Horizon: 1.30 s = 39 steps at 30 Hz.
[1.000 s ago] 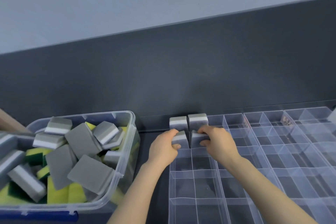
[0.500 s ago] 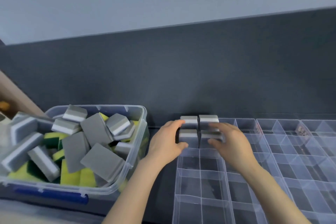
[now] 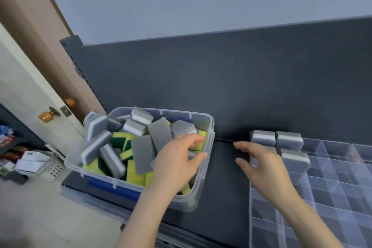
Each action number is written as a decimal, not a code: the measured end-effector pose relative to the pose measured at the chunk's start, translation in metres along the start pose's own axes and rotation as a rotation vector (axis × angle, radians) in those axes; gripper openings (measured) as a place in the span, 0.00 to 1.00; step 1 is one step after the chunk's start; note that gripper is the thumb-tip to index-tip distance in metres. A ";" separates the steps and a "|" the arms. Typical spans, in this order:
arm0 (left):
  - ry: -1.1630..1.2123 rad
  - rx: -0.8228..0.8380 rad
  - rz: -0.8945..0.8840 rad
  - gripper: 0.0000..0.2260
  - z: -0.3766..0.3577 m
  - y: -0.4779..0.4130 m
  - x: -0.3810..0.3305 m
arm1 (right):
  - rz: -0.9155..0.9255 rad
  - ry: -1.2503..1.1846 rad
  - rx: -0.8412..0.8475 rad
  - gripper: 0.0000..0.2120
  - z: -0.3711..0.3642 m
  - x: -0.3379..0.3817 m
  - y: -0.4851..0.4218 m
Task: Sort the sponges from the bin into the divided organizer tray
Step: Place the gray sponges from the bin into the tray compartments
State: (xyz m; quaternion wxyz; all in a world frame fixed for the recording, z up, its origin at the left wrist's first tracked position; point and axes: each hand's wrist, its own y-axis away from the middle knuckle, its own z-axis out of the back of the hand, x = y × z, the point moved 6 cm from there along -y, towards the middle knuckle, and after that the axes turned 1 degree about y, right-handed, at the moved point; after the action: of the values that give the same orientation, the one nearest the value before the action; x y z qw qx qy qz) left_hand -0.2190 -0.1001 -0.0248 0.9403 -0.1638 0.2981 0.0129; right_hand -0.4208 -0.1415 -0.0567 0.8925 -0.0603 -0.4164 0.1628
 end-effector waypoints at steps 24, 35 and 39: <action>-0.028 -0.119 0.129 0.14 0.052 0.010 0.098 | 0.071 -0.109 0.082 0.16 -0.070 0.071 -0.018; 0.337 -0.567 0.196 0.06 0.133 0.012 0.147 | 0.175 0.094 0.173 0.15 -0.098 0.106 -0.061; 0.358 -0.587 0.201 0.12 0.148 0.011 0.165 | 0.243 0.242 0.277 0.18 -0.125 0.128 -0.097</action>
State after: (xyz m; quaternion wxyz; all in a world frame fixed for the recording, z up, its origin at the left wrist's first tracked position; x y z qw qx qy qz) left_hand -0.0021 -0.0551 -0.0073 0.7800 -0.3966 0.4563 0.1616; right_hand -0.2253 -0.1854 -0.0207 0.9095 -0.0059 -0.2694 0.3165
